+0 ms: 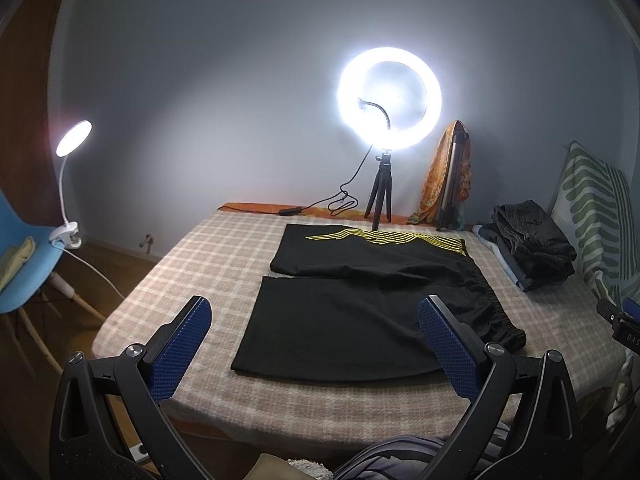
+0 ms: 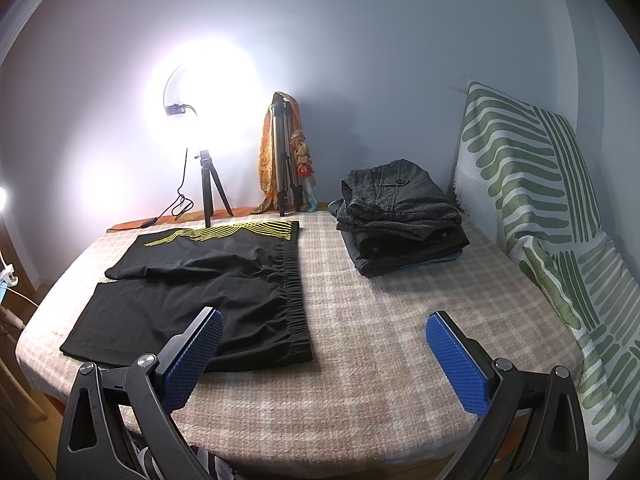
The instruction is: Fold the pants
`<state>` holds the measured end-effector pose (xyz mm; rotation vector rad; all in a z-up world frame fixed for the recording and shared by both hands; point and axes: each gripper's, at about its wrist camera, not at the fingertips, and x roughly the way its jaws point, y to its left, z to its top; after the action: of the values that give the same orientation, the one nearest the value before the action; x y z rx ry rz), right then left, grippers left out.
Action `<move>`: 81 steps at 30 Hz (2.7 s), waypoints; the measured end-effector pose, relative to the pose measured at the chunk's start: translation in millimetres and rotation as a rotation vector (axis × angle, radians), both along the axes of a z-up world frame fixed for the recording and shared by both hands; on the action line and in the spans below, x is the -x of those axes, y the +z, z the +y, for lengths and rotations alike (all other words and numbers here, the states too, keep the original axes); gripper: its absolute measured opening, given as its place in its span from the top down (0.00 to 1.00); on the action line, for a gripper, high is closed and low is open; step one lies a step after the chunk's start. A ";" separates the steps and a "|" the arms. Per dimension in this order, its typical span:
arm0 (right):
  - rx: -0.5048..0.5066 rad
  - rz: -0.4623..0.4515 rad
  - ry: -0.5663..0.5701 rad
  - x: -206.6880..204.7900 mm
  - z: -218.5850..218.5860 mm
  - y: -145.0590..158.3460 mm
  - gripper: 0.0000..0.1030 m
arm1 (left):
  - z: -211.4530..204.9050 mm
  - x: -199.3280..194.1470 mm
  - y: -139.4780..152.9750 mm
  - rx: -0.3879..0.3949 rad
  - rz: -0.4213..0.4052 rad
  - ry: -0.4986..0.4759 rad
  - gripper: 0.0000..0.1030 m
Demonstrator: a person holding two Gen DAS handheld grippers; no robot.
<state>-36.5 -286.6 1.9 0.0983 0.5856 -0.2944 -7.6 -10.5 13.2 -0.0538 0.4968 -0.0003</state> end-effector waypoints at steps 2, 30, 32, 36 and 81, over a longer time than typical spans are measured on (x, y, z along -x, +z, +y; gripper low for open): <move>0.002 -0.001 -0.001 -0.6 1.1 -1.7 0.00 | -0.1 -0.7 -0.8 -0.001 0.002 -0.003 0.00; -0.056 0.019 0.044 -18.9 -25.7 -15.2 0.07 | 22.8 -26.0 -33.9 -0.058 0.065 -0.141 0.01; -0.053 0.007 0.057 -20.7 -27.1 -14.8 0.07 | 24.8 -29.3 -39.1 -0.076 0.071 -0.164 0.02; 0.001 0.014 0.107 -28.4 -22.7 -15.5 0.07 | 28.0 -37.8 -54.1 -0.126 0.106 -0.214 0.09; 0.530 0.467 0.819 -138.7 63.2 -163.7 0.26 | 36.5 -98.3 -176.6 -0.348 0.426 -0.562 0.47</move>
<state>102.1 -223.3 -161.7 -0.7278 0.9363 0.3443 90.7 26.0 -163.5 0.4363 0.9177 -0.4594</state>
